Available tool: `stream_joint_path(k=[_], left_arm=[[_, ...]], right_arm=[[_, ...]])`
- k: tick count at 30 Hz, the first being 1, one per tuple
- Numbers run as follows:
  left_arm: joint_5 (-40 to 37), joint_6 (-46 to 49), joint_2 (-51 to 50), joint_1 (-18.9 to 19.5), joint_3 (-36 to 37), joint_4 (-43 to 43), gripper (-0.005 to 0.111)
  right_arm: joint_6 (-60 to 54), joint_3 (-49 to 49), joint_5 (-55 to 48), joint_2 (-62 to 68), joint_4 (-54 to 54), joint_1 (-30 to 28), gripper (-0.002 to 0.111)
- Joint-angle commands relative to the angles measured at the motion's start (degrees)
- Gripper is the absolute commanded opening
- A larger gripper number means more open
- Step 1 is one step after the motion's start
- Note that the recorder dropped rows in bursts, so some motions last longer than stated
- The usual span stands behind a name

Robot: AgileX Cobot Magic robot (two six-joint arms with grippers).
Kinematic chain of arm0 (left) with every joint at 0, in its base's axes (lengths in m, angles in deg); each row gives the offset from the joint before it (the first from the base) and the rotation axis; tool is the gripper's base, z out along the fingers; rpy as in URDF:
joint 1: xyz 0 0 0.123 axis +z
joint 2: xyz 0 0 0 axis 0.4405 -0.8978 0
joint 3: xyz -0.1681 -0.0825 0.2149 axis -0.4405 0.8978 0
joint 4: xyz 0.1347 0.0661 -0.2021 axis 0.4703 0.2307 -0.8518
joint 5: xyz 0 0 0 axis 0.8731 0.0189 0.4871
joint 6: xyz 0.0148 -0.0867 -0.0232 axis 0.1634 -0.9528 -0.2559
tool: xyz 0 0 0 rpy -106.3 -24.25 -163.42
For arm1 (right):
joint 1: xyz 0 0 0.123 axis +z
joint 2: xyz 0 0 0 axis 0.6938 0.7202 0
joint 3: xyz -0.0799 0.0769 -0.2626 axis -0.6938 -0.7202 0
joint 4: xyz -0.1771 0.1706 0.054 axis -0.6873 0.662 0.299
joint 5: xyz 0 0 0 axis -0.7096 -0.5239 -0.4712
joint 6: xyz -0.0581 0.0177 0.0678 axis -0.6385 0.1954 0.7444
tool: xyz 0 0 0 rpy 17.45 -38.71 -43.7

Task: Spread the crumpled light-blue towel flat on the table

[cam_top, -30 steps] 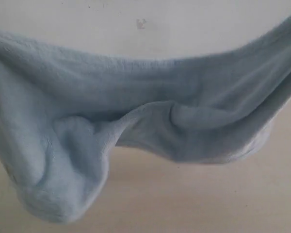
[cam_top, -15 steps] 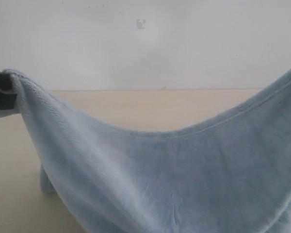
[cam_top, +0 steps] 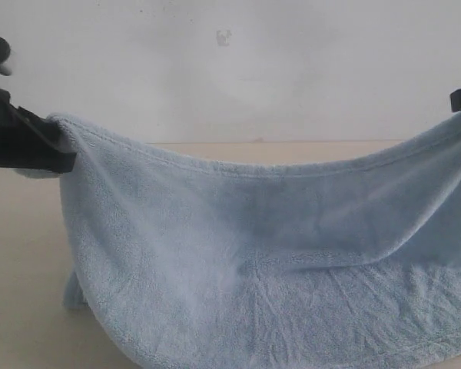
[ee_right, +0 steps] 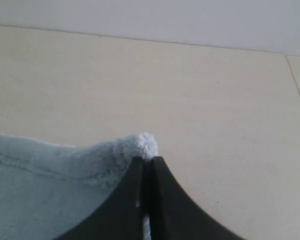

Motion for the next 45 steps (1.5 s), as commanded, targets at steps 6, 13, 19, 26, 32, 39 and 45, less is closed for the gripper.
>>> stream_joint_path(k=[6, 13, 19, 26, 32, 39, 45], left_arm=[[7.4, 5.5, -18.1, 1.7, -8.9, 0.2, 0.004], [-8.9, 5.5, -34.3, 6.2, -30.1, 0.6, 0.004], [-13.4, 8.1, -40.7, 6.0, -38.3, 1.0, 0.007], [-13.9, 13.9, -40.6, 6.0, -39.3, 0.9, 0.057], [-14.3, 8.7, -35.9, 6.0, -39.3, 0.8, 0.078], [-37.5, -7.9, -28.2, 6.0, -39.0, 0.1, 0.051], [-58.3, 0.3, -26.8, 5.8, -33.8, -10.3, 0.004]], right_arm=[[6.1, 0.4, 24.0, 14.5, -3.4, -7.9, 0.000], [5.6, 0.4, 44.9, 24.4, -3.3, -13.9, 0.000], [5.0, 1.6, 52.3, 30.8, -3.3, -13.7, 0.010], [5.3, 3.7, 51.9, 32.3, -3.3, -13.7, 0.052], [12.2, 3.7, 40.5, 25.5, -3.3, -13.6, 0.055], [20.9, 3.5, 4.7, 18.1, -1.7, -12.5, 0.019], [-0.4, -0.7, -6.6, 17.3, 17.6, -5.8, 0.001]])
